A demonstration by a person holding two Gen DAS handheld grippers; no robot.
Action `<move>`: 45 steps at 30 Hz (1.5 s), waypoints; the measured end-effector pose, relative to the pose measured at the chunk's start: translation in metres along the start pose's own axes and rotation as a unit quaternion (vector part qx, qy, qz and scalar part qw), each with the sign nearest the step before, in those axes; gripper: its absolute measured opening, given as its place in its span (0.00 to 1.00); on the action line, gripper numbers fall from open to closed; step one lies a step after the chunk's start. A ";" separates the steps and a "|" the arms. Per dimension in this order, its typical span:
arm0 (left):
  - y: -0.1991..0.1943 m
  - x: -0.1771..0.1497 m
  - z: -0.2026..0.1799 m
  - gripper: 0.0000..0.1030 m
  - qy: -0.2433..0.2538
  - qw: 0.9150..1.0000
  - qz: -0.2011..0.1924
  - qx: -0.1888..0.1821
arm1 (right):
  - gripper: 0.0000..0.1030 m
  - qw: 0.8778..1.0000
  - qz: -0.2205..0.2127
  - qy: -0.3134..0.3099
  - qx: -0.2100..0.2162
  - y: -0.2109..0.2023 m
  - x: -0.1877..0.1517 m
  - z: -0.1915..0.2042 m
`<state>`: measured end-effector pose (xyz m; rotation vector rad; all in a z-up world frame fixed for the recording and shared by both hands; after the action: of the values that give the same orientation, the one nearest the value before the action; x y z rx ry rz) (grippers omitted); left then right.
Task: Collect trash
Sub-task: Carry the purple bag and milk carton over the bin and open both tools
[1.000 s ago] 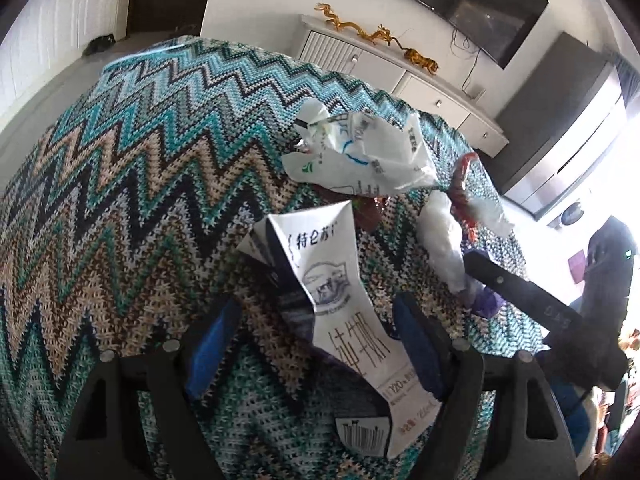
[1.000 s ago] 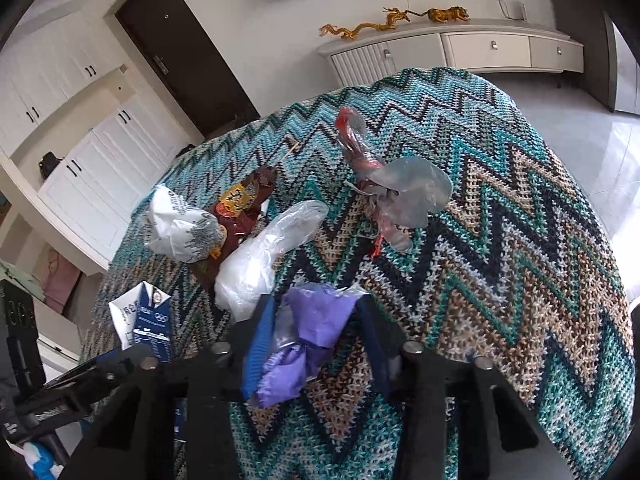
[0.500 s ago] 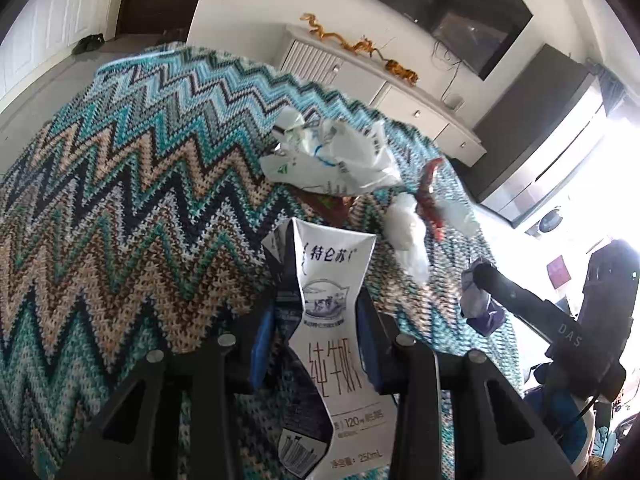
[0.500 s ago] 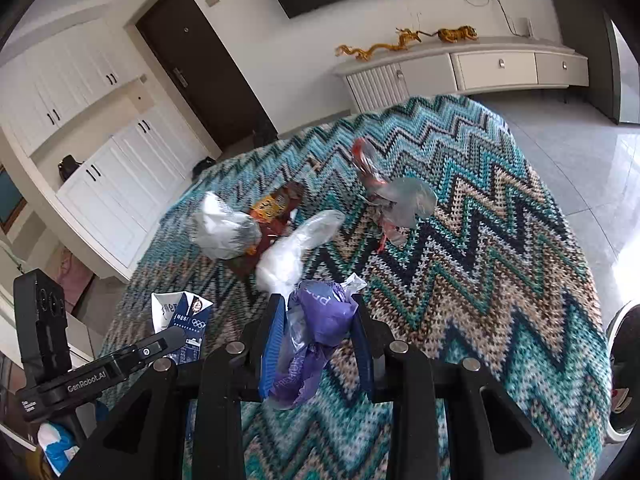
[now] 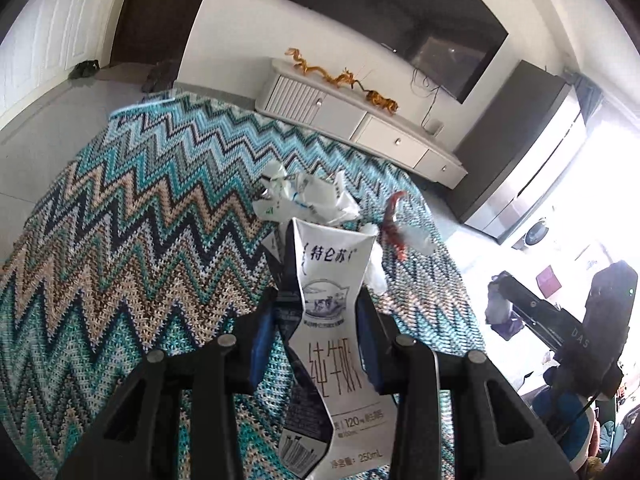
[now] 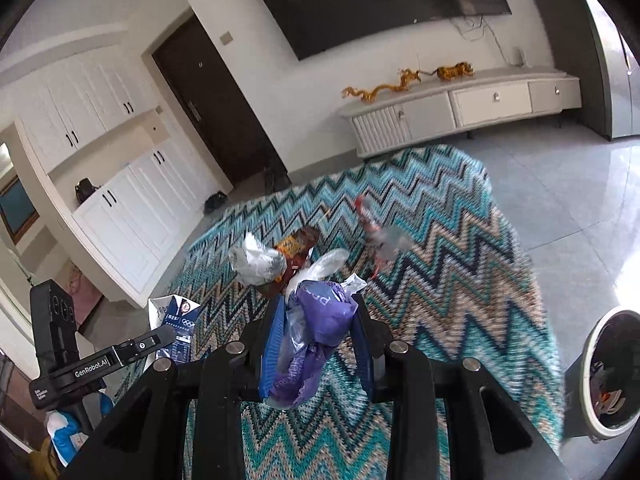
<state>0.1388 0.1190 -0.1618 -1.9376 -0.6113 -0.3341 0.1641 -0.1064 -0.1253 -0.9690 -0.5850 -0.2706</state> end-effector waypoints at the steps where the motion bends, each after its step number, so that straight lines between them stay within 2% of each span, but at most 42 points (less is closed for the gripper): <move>1: -0.003 0.001 -0.003 0.35 0.003 1.000 -0.002 -0.003 | 0.30 1.000 -0.006 0.001 0.000 -0.007 0.001 -0.002; 7: -0.008 0.010 -0.038 0.35 0.038 0.999 0.000 -0.024 | 0.30 0.999 -0.046 0.006 -0.010 -0.053 0.000 -0.019; 12: -0.006 0.018 -0.091 0.35 0.092 0.995 0.007 -0.043 | 0.30 0.997 -0.069 0.014 -0.024 -0.084 -0.007 -0.043; 16: 0.001 0.024 -0.141 0.35 0.135 0.988 0.019 -0.070 | 0.30 0.995 -0.092 0.035 -0.031 -0.110 -0.014 -0.070; 20: 0.020 0.024 -0.201 0.35 0.175 0.978 0.047 -0.103 | 0.30 0.990 -0.116 0.067 -0.049 -0.140 -0.026 -0.108; 26: 0.062 0.008 -0.292 0.35 0.237 0.958 0.094 -0.129 | 0.30 0.981 -0.133 0.108 -0.089 -0.174 -0.052 -0.165; 35: 0.140 -0.036 -0.393 0.35 0.296 0.930 0.169 -0.140 | 0.30 0.965 -0.136 0.182 -0.129 -0.196 -0.090 -0.261; 39: 0.184 -0.047 -0.420 0.35 0.299 0.921 0.204 -0.142 | 0.30 0.958 -0.121 0.212 -0.148 -0.190 -0.099 -0.305; 45: 0.249 -0.057 -0.454 0.35 0.294 0.916 0.237 -0.135 | 0.30 0.949 -0.102 0.246 -0.170 -0.177 -0.108 -0.355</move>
<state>0.2464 -0.3907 -0.1837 -2.0274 0.3134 -0.6776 0.1157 -0.5048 -0.2174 -1.1204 -0.1762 -0.7951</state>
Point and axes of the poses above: each gripper's, at about its wrist camera, not at the fingertips, and y roughly the way its jaws point, z to its left, x to its top, the point moved 7 cm from there along y, roughly the way its jaws point, and after that the axes turned 12 degrees about z, right-handed, at the moved point
